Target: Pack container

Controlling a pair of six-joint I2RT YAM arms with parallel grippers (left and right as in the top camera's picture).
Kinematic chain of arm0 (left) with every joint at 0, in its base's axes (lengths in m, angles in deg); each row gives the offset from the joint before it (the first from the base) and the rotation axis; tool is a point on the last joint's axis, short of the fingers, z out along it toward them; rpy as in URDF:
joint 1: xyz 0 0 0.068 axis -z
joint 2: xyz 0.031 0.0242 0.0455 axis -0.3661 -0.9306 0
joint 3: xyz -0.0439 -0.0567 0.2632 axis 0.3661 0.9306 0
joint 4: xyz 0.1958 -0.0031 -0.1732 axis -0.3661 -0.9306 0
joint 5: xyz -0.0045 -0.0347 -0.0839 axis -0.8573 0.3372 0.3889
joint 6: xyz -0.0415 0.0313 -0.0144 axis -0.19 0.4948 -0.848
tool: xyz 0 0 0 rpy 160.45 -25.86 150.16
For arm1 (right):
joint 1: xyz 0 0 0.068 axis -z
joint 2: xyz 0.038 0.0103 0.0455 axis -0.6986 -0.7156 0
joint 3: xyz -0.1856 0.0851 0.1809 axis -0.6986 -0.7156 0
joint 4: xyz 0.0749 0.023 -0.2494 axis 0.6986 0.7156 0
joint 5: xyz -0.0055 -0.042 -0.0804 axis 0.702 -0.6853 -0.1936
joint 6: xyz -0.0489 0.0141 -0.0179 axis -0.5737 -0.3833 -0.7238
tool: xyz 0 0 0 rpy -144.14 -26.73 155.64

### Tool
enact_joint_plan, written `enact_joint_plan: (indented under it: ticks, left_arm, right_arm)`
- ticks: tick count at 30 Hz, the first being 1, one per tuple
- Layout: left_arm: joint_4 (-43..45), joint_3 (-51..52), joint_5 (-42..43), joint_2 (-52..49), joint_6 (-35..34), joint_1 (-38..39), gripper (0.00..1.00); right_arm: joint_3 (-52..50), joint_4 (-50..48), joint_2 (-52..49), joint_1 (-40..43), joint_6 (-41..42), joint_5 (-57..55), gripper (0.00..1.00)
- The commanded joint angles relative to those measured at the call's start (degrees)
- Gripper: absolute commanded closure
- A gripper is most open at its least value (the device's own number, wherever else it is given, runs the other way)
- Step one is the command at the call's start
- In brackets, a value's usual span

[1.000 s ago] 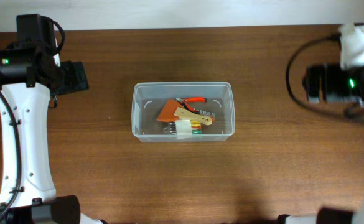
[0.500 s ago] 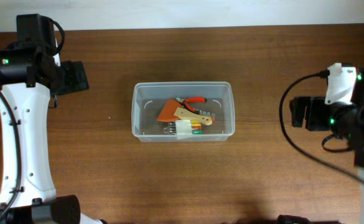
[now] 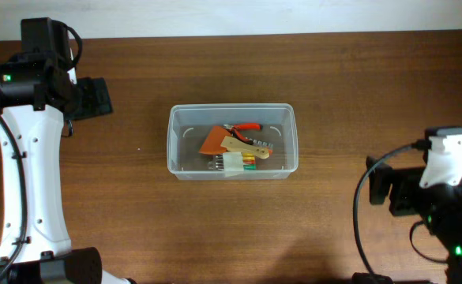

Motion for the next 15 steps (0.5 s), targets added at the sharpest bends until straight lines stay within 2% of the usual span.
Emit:
enact_joint_plan:
  ticks: [1,8,15]
  left_arm:
    - [0.1,-0.8,-0.6,0.8,0.3,-0.1,0.01]
    - [0.1,-0.8,-0.6,0.8,0.3,-0.1,0.01]
    - [0.1,-0.8,-0.6,0.8,0.3,-0.1,0.01]
  right_arm:
    - [-0.3,0.7,2.6,0.4,0.5,0.9,0.01]
    - [-0.3,4.5,3.8,0.4,0.5,1.0,0.01]
    - [-0.3,3.7,3.8,0.4,0.7,2.4,0.01]
